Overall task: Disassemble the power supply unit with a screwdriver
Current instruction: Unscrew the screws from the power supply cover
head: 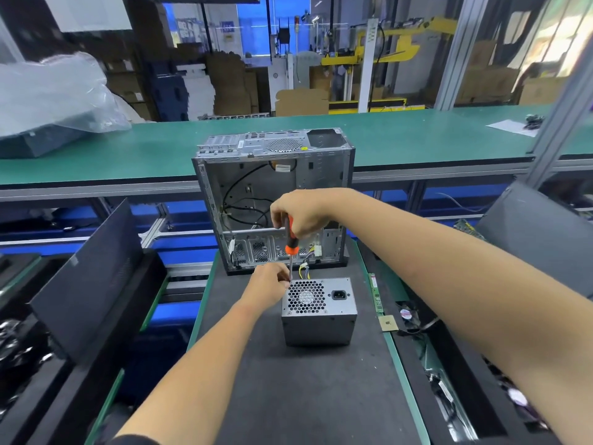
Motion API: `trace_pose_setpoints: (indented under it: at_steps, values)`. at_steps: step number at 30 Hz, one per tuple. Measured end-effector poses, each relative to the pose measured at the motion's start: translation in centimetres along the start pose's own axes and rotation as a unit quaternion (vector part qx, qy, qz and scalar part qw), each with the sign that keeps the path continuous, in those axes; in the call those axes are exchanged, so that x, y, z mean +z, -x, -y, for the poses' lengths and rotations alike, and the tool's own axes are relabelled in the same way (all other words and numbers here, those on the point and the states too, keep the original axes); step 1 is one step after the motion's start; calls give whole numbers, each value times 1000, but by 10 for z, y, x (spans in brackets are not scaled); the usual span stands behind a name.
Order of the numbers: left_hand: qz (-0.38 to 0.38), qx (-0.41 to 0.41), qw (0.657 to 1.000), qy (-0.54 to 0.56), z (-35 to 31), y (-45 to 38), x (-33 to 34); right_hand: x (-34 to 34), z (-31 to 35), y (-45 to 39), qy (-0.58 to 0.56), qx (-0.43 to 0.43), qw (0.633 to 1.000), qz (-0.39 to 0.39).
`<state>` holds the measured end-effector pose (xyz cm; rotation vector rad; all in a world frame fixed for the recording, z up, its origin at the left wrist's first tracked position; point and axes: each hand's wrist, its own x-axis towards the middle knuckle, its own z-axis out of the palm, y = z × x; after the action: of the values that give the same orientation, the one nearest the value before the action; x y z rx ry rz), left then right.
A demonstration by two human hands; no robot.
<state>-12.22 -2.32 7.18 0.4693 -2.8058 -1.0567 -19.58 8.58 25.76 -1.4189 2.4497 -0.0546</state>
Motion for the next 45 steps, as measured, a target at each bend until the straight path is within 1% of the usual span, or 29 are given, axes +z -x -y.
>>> trace_pose_setpoints:
  at_steps: [2, 4, 7, 8, 10, 13, 16, 18, 20, 22, 24, 29, 31, 33, 37, 42, 43, 45]
  values:
    - [1, 3, 1000, 1, 0, -1, 0, 2, -3, 1, -13, -2, 1000, 0]
    - [3, 3, 1000, 7, 0, -1, 0, 4, -4, 0, -28, 24, 999, 1]
    - [-2, 7, 1000, 5, 1, -1, -1, 6, -3, -4, 20, 54, 998, -20]
    - [-5, 6, 1000, 5, 1, -1, 0, 6, -4, -6, 24, 46, 998, -26]
    - [-13, 5, 1000, 0, 2, -1, 2, 5, -7, -6, 15, 0, 999, -38]
    - [-18, 9, 1000, -15, 0, 0, 2, 2, -7, -1, -39, -59, 997, -42]
    - [-19, 25, 998, -47, -1, 0, 2, 7, -6, -3, -63, -36, 996, -48]
    - [-21, 38, 995, -89, -1, 0, 4, 9, -9, -8, -50, 2, 997, -65]
    - [-21, 45, 990, -130, 0, 1, 8, 10, -11, -9, -17, 18, 996, -80]
    - [-25, 46, 986, -161, 0, 2, 12, 11, -12, -9, 10, -4, 994, -112]
    - [-29, 47, 983, -176, 0, 2, 14, 13, -12, -8, 8, -27, 990, -141]
    - [-11, 64, 978, -199, -2, 1, 14, 13, -13, -7, -25, -27, 986, -161]
    - [-3, 68, 977, -203, -2, 1, 14, 13, -15, -8, -33, -26, 987, -158]
    - [11, 76, 975, -209, -2, 0, 14, 11, -15, -6, -43, -26, 989, -140]
    - [33, 102, 959, -261, 1, -2, 14, 5, -15, -4, -38, -31, 994, -102]
    - [38, 122, 946, -298, 5, -4, 17, 4, -15, 1, -41, -24, 994, -97]
    - [32, 122, 949, -290, 5, -4, 17, 3, -16, 2, -47, -15, 995, -87]
    - [16, 111, 958, -264, 3, -3, 15, 2, -19, 3, -59, 14, 997, -42]
